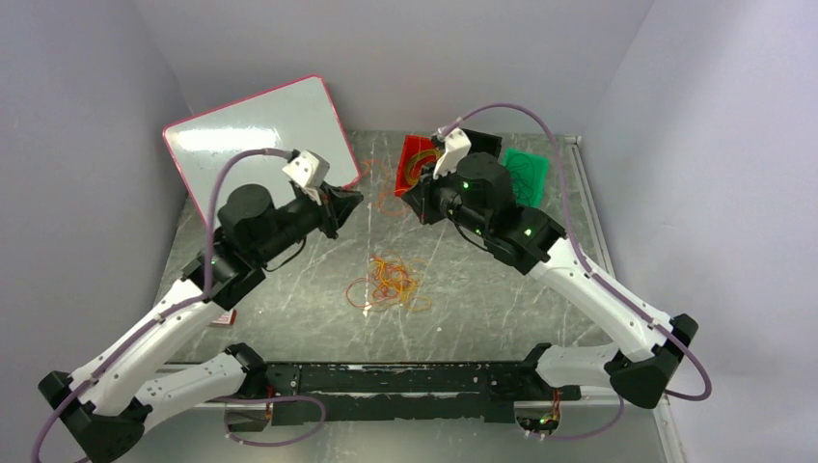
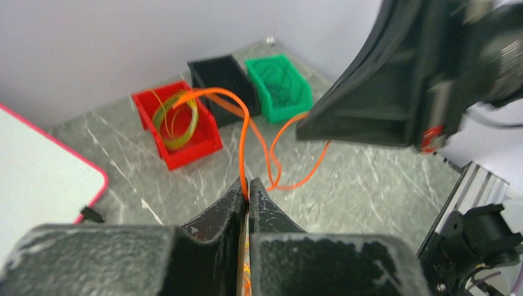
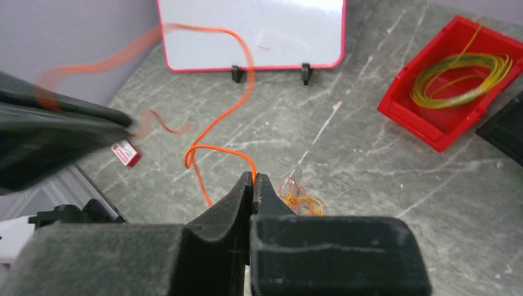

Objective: Untangle the cables

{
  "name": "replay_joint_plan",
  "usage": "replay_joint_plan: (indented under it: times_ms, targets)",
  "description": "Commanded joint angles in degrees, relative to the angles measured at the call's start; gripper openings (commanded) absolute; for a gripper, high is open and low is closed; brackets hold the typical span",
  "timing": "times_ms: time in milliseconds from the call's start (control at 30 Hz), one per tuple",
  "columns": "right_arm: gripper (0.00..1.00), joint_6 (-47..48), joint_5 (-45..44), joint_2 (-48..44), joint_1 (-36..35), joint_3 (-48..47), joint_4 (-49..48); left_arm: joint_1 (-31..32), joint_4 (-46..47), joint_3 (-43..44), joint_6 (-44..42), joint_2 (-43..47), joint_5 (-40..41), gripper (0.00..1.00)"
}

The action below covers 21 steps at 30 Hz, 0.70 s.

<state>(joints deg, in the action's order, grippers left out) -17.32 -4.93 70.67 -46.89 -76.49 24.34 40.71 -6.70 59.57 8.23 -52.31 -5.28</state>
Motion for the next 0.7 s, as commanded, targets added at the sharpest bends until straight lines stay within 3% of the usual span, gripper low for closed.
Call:
replay_joint_plan:
  times_ms: [0,233,667]
  targets:
    - [0.0,2.97,3.42,-2.45,0.17,0.37,-5.39,0.24,5.03,-4.72,2.58,-1.41,-2.49,0.07]
    - [0.0,2.62,1.52,-1.66,0.37,-1.48,-2.55,0.22,11.8,-9.85,-2.53,-4.54,-6.18,0.07]
    - [0.0,9.03,7.38,-11.5,0.39,9.22,-11.32,0.16,4.02,-9.08,-10.71,-2.77,-17.56,0.07]
